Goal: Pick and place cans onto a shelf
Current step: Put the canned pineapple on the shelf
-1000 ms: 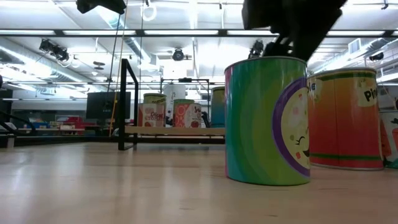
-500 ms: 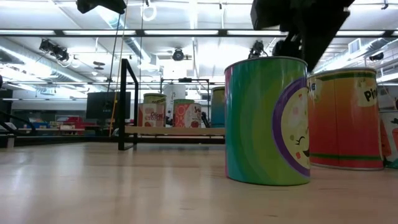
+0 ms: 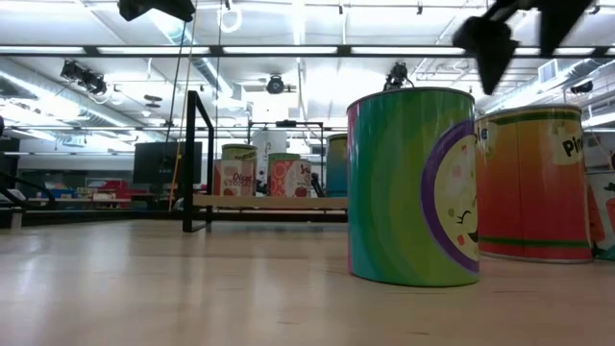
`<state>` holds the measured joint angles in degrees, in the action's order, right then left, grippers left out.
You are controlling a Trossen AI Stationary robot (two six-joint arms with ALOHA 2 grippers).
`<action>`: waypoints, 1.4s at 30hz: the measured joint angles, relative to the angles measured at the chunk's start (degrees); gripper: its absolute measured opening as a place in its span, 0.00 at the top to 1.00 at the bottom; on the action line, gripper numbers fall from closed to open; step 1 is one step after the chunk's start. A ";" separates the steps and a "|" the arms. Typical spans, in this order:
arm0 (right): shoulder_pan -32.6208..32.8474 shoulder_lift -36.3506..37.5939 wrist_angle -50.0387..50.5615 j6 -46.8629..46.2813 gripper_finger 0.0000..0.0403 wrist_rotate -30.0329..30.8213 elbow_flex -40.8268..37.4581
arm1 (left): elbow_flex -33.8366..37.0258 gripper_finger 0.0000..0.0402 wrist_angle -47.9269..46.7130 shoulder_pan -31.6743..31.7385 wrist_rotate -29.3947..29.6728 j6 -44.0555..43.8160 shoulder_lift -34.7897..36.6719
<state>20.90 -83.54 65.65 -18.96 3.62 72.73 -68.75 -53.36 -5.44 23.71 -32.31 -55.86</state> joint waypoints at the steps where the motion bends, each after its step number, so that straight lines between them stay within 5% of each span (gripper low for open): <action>1: 0.43 -0.29 0.83 -0.46 0.07 -0.55 0.00 | 0.00 0.81 -0.01 0.01 -0.01 -0.01 0.00; 34: 3.72 -14.91 -17.62 3.21 0.01 -3.48 -4.57 | 0.00 0.81 0.39 0.01 0.00 -0.01 0.01; 42: 1.92 -14.92 -18.91 3.78 0.12 -3.63 -4.57 | 0.00 0.81 1.42 0.01 0.01 -0.01 0.00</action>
<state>22.81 -98.45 46.75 -15.18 -0.01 68.16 -68.75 -51.95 -5.43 23.72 -32.32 -55.86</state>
